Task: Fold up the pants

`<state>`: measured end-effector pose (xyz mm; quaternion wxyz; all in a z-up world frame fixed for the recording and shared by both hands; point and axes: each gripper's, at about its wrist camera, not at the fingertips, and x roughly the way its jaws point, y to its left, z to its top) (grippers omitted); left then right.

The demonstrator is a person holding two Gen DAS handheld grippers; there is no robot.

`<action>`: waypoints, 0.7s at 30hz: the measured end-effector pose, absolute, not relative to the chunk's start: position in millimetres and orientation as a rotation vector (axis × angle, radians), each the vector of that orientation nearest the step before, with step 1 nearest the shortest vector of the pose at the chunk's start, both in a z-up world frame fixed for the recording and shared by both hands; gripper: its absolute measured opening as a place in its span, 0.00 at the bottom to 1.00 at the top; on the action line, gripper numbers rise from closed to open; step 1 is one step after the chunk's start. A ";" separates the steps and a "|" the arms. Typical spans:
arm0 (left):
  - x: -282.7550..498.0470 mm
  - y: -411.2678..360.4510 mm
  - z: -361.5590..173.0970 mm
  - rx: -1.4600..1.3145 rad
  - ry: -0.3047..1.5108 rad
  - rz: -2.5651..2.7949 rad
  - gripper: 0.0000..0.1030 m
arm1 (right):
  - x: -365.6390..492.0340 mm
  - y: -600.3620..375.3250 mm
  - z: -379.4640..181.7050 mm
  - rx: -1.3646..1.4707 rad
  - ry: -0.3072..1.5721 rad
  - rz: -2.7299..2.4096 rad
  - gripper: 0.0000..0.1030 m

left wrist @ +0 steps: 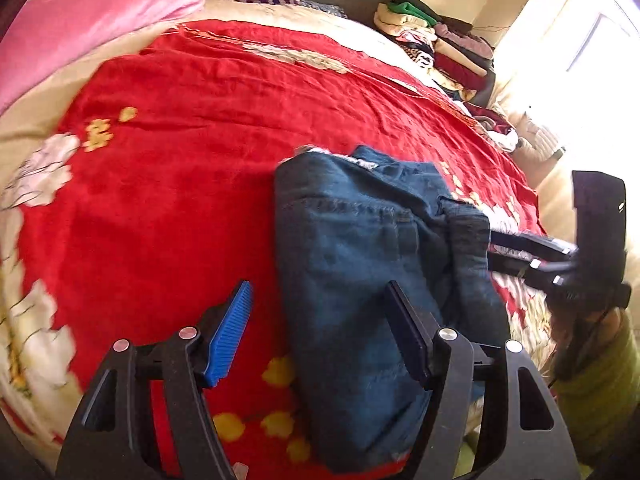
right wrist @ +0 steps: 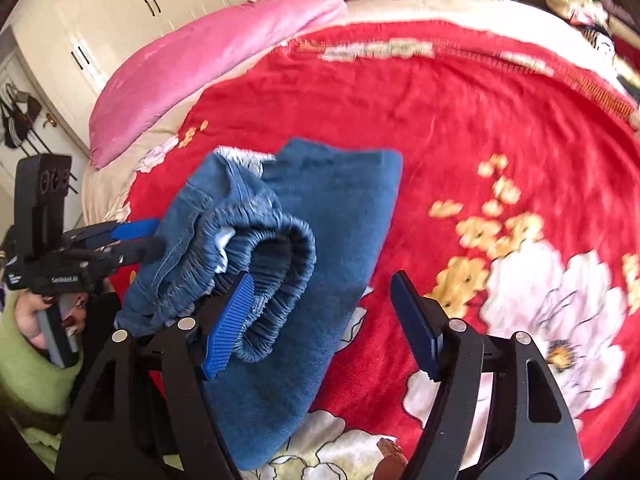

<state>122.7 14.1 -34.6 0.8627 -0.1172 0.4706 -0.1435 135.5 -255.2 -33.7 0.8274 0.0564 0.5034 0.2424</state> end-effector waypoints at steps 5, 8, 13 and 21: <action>134.3 7.2 -39.7 -0.228 0.998 -0.309 0.64 | 141.0 -253.0 -52.0 0.193 1.102 0.563 0.62; 139.3 1.3 -42.5 -0.220 1.005 -0.315 0.64 | 143.7 -249.5 -58.1 0.220 1.094 0.588 0.60; 142.4 -1.5 -42.0 -0.234 1.007 -0.320 0.45 | 142.6 -241.1 -57.1 0.231 1.065 0.646 0.20; 145.9 5.6 -0.4 -0.215 0.903 -0.294 0.31 | 150.8 -219.5 -5.9 0.135 0.907 0.689 0.14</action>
